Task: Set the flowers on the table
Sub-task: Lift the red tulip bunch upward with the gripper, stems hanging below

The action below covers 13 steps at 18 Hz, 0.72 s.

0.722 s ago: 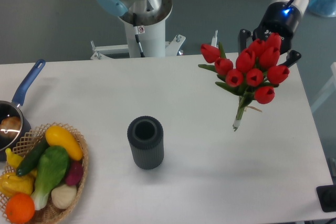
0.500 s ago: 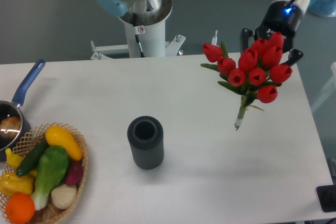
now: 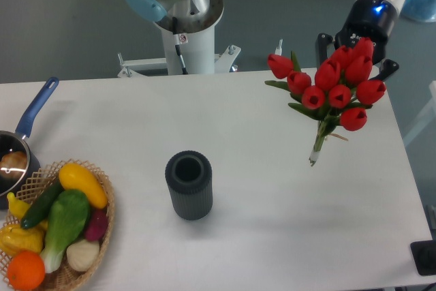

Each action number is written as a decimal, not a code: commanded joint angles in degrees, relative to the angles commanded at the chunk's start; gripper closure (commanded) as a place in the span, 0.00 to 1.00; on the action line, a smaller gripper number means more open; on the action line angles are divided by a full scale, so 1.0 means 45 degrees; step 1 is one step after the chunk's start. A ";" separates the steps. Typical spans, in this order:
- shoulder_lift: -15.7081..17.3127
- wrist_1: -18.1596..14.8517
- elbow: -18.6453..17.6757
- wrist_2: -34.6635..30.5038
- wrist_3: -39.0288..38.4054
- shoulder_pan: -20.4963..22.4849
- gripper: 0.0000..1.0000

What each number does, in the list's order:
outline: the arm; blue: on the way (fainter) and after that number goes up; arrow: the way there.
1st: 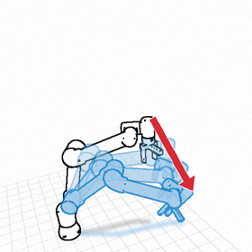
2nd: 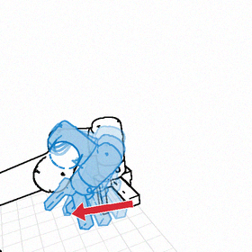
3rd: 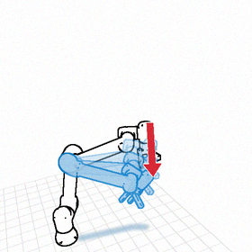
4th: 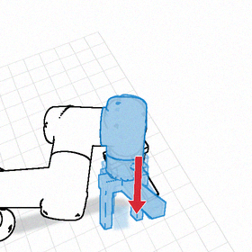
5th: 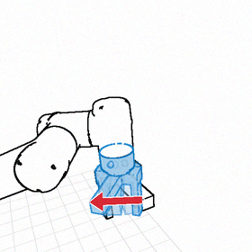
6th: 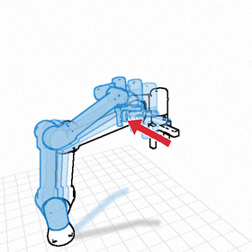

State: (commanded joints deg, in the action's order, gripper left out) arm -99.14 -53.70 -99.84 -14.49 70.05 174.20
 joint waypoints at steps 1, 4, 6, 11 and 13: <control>0.0039 0.0019 0.0000 -0.0332 0.0019 0.0000 0.64; 0.0196 0.0020 0.0175 -0.1036 0.0020 -0.0058 0.64; 0.0332 0.0000 0.0234 -0.1816 0.0020 -0.0039 0.64; 0.1327 -0.0117 0.0098 -0.5308 -0.0058 -0.0097 0.64; 0.1504 -0.0117 0.0098 -0.6405 -0.0059 -0.0097 0.64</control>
State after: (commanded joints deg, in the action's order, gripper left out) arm -92.38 -54.23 -99.40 -43.31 69.79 173.76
